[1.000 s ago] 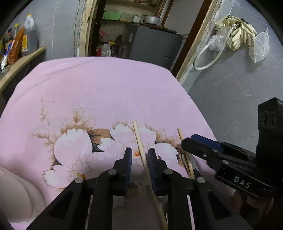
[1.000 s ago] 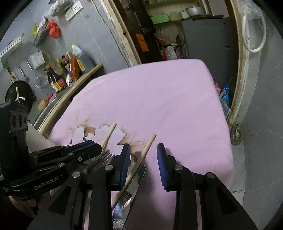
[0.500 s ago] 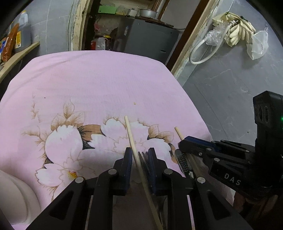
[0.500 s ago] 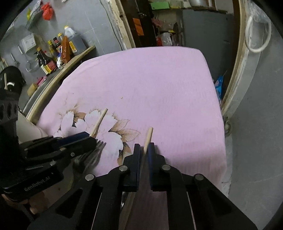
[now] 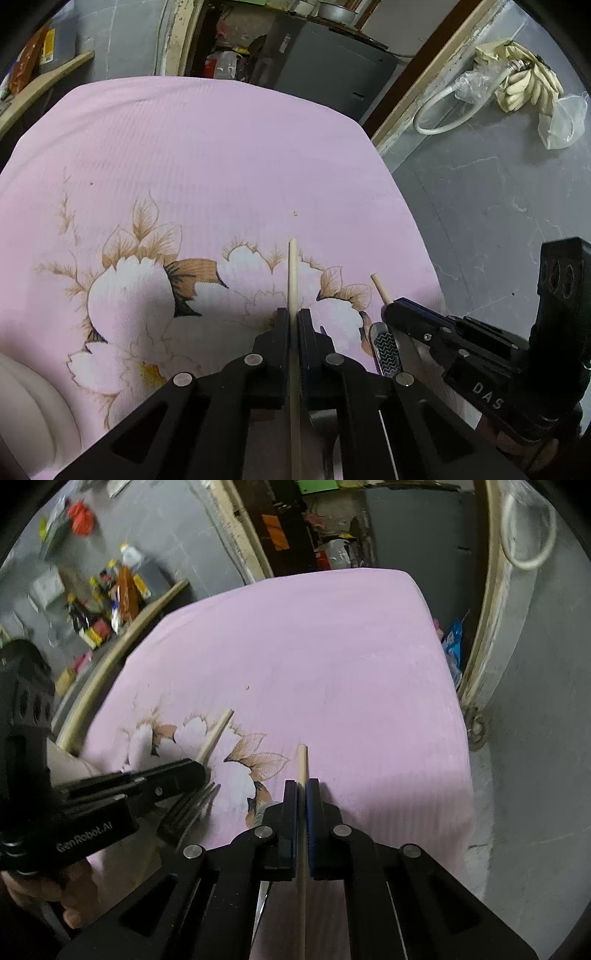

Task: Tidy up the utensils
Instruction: 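Carry both chopsticks to the white basket and open both tools inside it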

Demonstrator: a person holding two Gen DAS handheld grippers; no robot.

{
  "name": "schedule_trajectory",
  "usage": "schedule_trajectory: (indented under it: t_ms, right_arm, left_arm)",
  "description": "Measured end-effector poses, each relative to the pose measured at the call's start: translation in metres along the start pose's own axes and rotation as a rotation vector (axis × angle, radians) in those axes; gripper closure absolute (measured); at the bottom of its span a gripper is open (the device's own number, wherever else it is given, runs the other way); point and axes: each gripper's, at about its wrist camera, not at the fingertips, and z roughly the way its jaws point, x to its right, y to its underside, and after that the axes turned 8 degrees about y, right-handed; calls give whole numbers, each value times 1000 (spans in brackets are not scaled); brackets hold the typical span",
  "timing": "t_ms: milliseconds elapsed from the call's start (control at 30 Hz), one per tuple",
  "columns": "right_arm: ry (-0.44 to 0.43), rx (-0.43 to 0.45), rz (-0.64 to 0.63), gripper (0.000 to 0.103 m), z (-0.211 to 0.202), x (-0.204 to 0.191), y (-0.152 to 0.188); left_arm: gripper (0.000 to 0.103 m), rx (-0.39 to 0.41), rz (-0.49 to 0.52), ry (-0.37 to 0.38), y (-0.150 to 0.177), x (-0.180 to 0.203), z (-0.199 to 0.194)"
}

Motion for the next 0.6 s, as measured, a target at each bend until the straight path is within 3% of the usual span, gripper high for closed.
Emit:
schedule_trajectory:
  t_ms: [100,367,600]
  right_arm:
    - [-41,72,57,99,-16,8,7]
    - [-91,307,81,99,-77,1,14]
    - [-187,543,42,99,-145,-39,5]
  left_arm:
    - [98,55,-8,34,6,2,-12]
    - [98,293,101,109,17,31,-74]
    - [98,451,123,144,15,36,-142]
